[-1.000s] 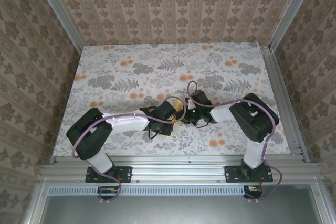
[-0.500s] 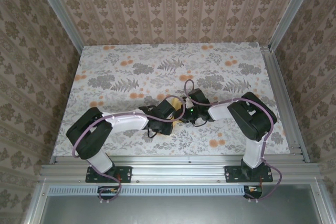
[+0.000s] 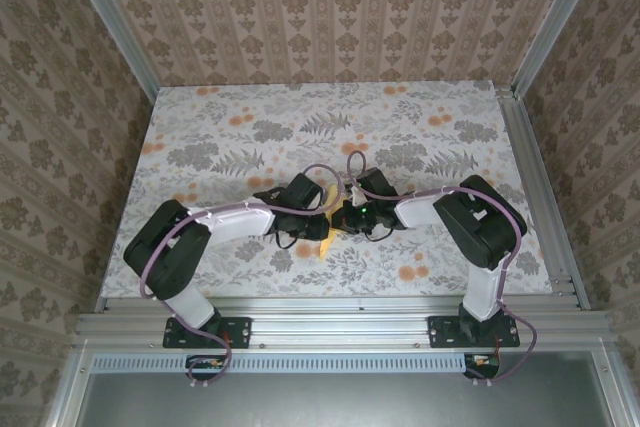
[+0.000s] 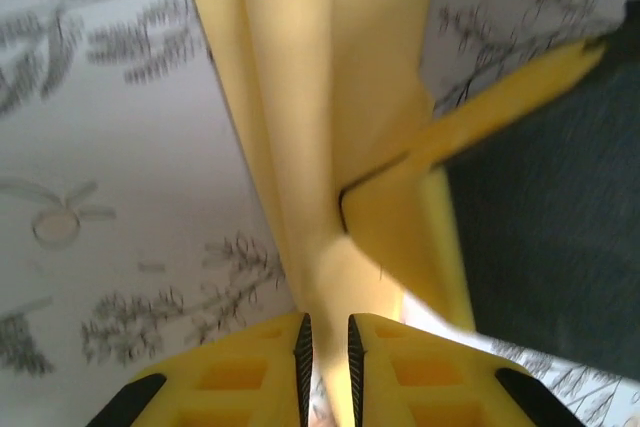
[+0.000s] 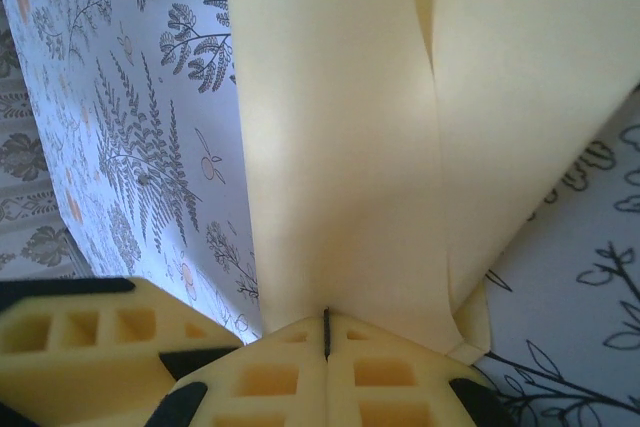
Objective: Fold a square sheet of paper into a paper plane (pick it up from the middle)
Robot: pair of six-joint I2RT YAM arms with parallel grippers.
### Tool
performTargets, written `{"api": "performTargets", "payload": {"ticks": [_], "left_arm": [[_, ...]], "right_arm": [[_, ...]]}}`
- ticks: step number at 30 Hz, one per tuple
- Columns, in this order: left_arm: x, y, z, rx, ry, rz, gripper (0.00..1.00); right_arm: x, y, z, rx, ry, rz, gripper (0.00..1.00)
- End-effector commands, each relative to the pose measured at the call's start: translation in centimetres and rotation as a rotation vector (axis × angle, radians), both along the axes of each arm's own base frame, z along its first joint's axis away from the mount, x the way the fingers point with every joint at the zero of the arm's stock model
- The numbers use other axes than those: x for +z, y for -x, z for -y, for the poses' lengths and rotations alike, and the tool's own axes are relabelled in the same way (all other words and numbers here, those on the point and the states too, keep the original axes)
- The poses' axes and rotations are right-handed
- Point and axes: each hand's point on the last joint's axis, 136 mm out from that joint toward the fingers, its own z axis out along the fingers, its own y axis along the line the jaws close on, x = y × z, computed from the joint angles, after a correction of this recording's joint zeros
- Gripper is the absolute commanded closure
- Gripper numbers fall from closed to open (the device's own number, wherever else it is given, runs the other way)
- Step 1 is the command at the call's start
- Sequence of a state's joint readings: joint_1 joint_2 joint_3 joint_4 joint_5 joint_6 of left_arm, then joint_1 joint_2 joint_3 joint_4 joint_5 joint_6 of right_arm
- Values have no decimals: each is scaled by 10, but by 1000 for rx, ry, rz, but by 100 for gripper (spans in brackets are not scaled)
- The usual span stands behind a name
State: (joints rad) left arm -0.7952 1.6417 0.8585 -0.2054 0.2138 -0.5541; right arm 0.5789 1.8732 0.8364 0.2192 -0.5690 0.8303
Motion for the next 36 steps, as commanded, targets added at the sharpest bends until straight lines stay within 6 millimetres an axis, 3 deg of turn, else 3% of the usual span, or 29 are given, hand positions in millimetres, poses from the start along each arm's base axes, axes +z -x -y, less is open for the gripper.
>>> {"api": "performTargets", "payload": {"ticks": [1,10,30,36], "left_arm": [[8,-14,13,7,79,11,82],[-3,-30,12,37,120,-24,87],[-13,-57,10,73,141,-56,85],[-14,-74,9,90,138,-52,85]], "right_arm": [[-55,28,31,-18,197,-121,100],[-57,30,32,-13,195,-124,100],[-61,38,37,23,249,-120,100],[-64,42,39,40,270,-122,100]]}}
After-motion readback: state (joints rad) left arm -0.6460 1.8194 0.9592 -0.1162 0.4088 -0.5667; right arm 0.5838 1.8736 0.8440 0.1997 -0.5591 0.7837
